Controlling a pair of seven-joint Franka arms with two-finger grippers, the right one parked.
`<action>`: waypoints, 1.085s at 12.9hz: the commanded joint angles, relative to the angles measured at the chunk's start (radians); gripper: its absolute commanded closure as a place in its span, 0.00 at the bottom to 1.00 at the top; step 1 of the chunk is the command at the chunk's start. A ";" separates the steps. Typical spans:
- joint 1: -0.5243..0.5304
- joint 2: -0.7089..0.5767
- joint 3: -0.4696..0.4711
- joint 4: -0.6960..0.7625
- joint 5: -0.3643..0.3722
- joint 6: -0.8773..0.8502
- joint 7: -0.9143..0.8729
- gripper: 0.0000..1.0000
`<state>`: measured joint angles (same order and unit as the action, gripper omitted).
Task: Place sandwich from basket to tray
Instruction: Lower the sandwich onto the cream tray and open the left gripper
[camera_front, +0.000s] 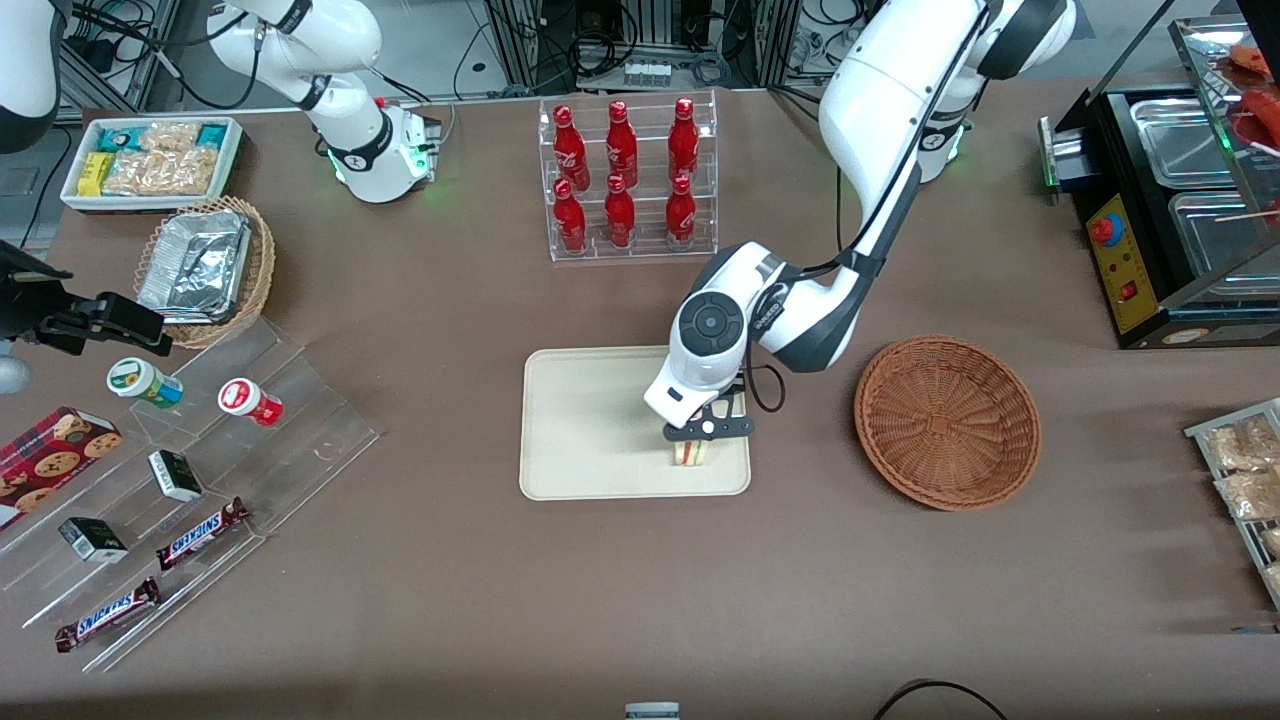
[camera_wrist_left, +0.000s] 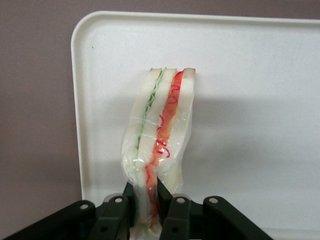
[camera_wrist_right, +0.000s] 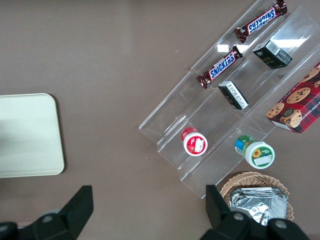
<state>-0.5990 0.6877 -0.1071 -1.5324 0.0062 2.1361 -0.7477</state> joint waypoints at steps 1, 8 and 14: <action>-0.012 0.026 -0.006 0.043 0.000 -0.021 -0.027 0.67; -0.036 0.026 -0.006 0.067 0.037 -0.028 -0.055 0.00; 0.001 -0.005 0.001 0.109 0.049 -0.031 -0.061 0.00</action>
<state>-0.6141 0.6956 -0.1086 -1.4390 0.0396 2.1285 -0.7971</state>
